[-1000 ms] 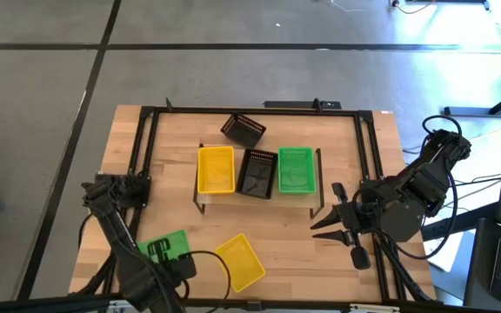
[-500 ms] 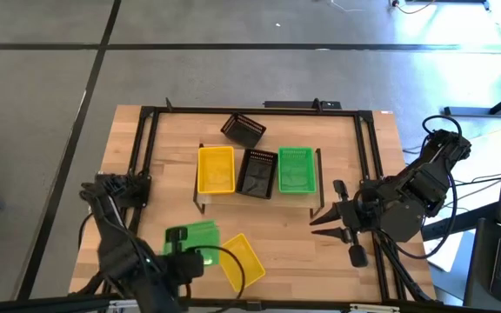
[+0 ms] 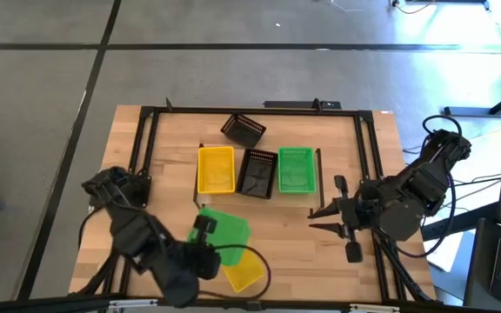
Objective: Stack baskets on shelf by color
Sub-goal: Stack the green bin on the stacked green bins on the shelf
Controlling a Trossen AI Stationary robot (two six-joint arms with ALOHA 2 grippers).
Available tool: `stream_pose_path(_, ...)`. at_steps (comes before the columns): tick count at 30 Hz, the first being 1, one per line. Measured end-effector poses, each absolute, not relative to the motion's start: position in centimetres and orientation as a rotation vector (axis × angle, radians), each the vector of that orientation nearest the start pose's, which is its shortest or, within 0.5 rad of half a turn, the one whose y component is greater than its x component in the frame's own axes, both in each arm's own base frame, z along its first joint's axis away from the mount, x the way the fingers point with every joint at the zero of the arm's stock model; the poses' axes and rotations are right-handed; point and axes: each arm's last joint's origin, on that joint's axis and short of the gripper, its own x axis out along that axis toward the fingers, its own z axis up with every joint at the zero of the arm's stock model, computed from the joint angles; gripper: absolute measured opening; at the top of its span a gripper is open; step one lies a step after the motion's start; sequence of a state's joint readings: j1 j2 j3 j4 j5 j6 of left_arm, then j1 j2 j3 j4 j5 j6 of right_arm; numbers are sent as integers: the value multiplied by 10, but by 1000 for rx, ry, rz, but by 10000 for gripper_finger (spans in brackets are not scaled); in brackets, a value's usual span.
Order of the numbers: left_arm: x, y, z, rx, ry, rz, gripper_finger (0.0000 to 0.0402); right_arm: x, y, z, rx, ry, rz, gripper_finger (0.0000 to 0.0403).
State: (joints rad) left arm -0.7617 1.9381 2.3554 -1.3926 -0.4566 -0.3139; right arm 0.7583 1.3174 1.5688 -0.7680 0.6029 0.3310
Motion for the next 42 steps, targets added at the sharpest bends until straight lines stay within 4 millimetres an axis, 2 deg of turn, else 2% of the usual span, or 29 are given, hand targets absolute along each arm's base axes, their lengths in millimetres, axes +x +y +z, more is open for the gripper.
stream_pose_path(6, 298, -219, 427, 351, 833, -182, 0, 202, 160, 432, -17, 429, 85, 79)
stream_pose_path(12, 318, -199, 430, 334, 812, -272, 0, 209, 157, 431, -34, 431, 78, 98)
stream_pose_path(18, 328, -186, 431, 332, 812, -334, 0, 218, 161, 428, -163, 428, 170, 132)
stream_pose_path(23, 334, -176, 431, 288, 824, -369, 0, 231, 163, 423, -278, 418, 240, 137)
stream_pose_path(31, 338, -170, 431, 250, 825, -403, 0, 253, 162, 414, -502, 399, 245, 137)
stream_pose_path(42, 341, -168, 433, 240, 799, -395, 0, 266, 154, 412, -607, 386, 229, 137)
